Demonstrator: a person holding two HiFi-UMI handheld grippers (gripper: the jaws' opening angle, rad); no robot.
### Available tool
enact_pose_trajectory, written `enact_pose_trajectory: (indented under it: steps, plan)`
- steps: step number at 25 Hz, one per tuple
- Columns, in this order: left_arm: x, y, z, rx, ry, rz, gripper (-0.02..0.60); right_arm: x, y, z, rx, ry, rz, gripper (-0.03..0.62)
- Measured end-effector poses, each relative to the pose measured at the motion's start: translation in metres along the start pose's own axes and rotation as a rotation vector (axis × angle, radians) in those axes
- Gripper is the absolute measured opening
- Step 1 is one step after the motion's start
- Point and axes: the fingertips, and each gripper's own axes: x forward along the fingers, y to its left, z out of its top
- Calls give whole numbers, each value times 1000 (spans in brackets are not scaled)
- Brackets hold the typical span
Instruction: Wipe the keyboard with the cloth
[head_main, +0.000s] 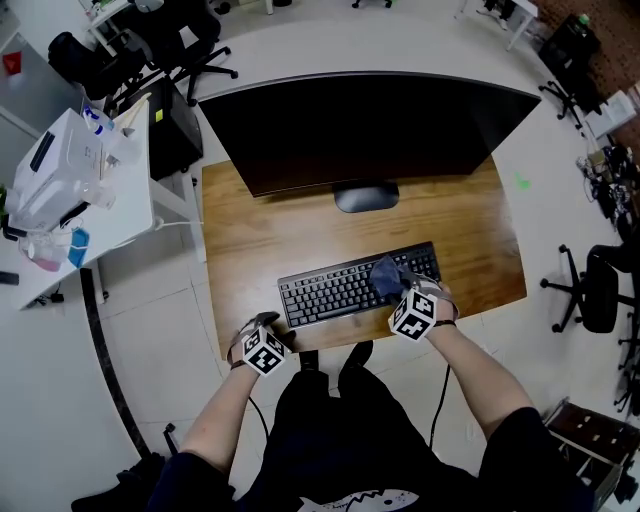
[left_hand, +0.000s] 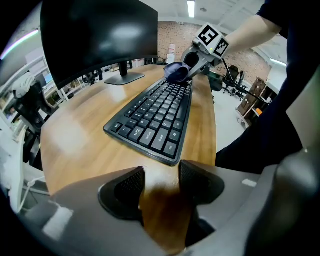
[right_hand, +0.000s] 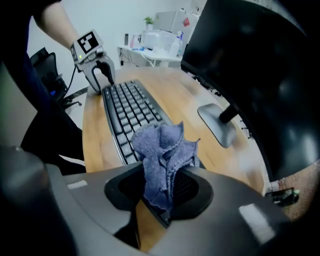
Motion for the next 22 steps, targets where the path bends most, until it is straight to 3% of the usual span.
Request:
enact_pose_trajectory:
  steps: [5,10,16,22]
  plan:
    - [-1,0,-1,-2,-4,0,227,0,79,116,-103,-196,126,129]
    - [0,-1,-1,2,-1,-2,227,19,161,188,-301,-234,212,129]
    - [-2,0,0,-1,-11,1,227,30,171,172,-391,-187,204,127]
    - [-2,1,-2,-4,-16,4,227,23,129,98,-317,-126,158,126]
